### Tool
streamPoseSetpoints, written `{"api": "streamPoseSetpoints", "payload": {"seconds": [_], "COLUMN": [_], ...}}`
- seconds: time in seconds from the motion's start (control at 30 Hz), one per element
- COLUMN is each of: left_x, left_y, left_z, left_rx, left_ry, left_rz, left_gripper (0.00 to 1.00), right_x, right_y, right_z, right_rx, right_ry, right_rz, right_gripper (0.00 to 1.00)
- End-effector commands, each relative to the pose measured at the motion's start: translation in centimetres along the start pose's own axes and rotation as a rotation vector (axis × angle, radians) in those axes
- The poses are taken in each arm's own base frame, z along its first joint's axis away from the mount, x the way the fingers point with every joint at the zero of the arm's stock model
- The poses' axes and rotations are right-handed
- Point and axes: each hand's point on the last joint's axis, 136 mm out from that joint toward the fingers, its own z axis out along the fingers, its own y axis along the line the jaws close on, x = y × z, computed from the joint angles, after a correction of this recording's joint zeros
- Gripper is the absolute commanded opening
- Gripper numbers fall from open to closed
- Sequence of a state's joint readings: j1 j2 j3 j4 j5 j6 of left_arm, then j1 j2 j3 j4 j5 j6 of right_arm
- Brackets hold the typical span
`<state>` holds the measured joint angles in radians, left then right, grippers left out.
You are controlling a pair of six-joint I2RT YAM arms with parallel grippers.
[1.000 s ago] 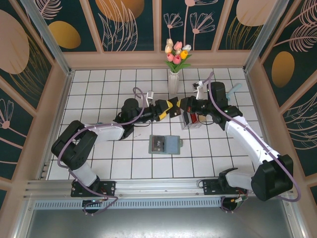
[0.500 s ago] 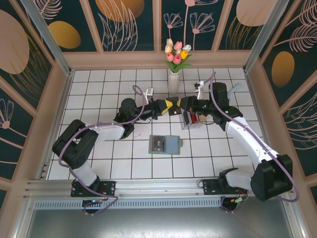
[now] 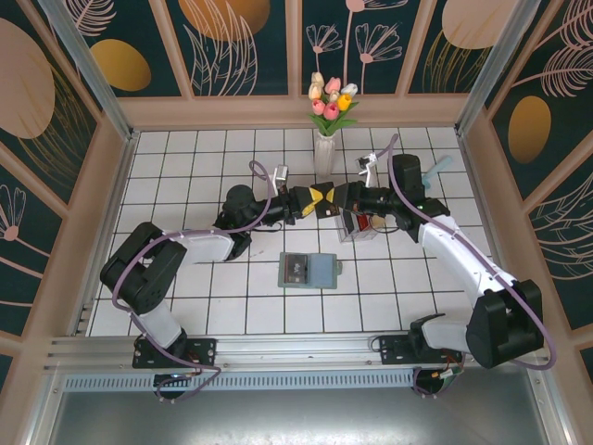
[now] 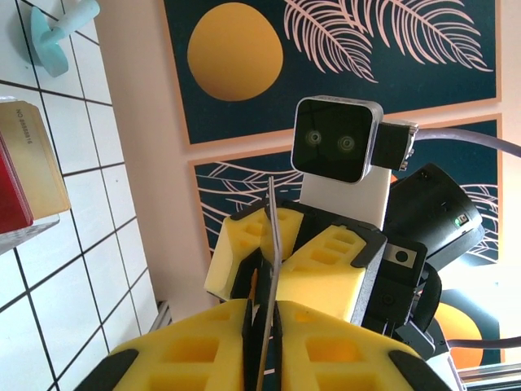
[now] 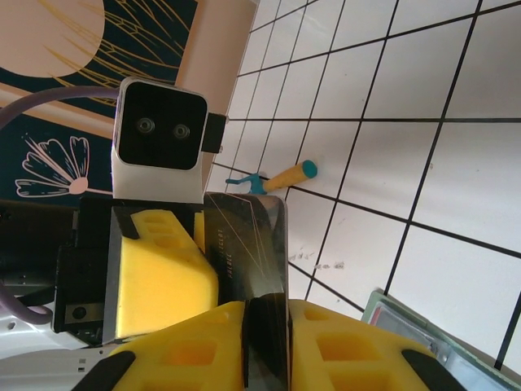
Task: Put the credit cards into the card holder
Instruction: Pick up several credit cards from the storage box, then place the credit card in the storage box.
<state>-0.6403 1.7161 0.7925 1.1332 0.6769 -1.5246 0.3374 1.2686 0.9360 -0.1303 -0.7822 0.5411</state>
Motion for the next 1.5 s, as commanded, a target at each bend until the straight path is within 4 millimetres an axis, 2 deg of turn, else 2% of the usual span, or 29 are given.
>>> {"api": "streamPoseSetpoints", "payload": {"seconds": [0.0,0.17,0.23,0.57,0.7,0.8,0.83,0.97,1.03,1.13,1.3,1.47], "left_x": [0.6,0.6,0.5,0.6,0.5,0.2,0.2,-0.2,-0.4,-0.7,-0.4,0.1], "left_y": [-3.7,-4.3,-3.3,-3.1,-2.5,-0.7,-0.9,2.0,3.8,6.3,8.2,9.3], "left_z": [-0.3,-0.4,-0.2,-0.4,-0.6,-0.8,-1.1,-2.0,-2.7,-4.2,-5.9,-6.7], "left_rx": [0.133,0.154,0.145,0.153,0.129,0.058,0.042,-0.104,-0.205,-0.367,-0.529,-0.584], "left_ry": [0.030,0.030,0.031,0.028,0.011,-0.019,-0.035,-0.090,-0.119,-0.159,-0.147,-0.127], "left_rz": [0.082,0.085,0.065,0.048,0.043,0.036,0.046,0.059,0.065,0.093,0.158,0.159], "left_gripper": [0.19,0.20,0.19,0.17,0.15,0.13,0.12,0.10,0.09,0.09,0.09,0.10], "right_x": [0.0,-0.1,0.0,-0.4,-1.0,-1.7,-2.0,-3.2,-3.5,-3.4,-2.3,-2.3], "right_y": [-1.3,-2.1,-2.4,-2.5,-3.8,-4.5,-4.7,-5.4,-6.5,-8.9,-10.7,-13.3], "right_z": [-0.3,-0.7,-0.8,-1.5,-2.3,-3.2,-3.6,-4.8,-5.0,-4.5,-1.6,-0.8], "right_rx": [0.045,0.076,0.085,0.104,0.182,0.239,0.259,0.354,0.424,0.593,0.727,0.859], "right_ry": [-0.009,-0.022,-0.025,-0.046,-0.087,-0.117,-0.130,-0.185,-0.195,-0.163,-0.038,-0.003], "right_rz": [0.009,0.025,0.032,0.036,0.044,0.037,0.028,-0.043,-0.078,-0.150,-0.292,-0.299], "right_gripper": [0.19,0.19,0.20,0.19,0.14,0.11,0.11,0.10,0.10,0.09,0.07,0.08]}}
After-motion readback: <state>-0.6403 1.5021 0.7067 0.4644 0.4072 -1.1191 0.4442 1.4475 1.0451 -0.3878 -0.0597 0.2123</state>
